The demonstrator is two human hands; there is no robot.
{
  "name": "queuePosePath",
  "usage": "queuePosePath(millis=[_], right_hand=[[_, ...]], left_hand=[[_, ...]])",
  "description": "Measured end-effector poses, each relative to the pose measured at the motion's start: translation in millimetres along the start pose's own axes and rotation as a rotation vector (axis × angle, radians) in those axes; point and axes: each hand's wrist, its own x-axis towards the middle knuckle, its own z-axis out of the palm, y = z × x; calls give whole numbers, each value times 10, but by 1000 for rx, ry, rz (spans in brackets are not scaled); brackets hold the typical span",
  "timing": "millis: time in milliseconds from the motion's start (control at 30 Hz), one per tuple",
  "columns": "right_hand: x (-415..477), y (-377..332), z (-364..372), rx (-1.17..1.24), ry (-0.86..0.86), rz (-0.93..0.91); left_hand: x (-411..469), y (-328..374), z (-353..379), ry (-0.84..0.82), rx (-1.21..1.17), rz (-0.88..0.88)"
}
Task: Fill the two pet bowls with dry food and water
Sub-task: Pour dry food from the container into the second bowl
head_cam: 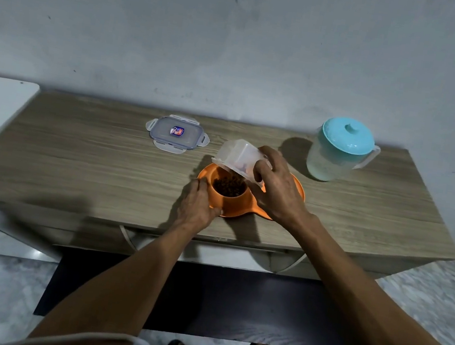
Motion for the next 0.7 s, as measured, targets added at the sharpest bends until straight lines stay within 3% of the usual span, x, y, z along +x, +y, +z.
queuePosePath(millis=[567, 700], right_hand=[[13, -3, 58, -173, -32, -111], [56, 68, 85, 31, 85, 64]], left_hand=[[-1, -1, 1, 4, 17, -12], [-7, -9, 2, 1, 18, 0]])
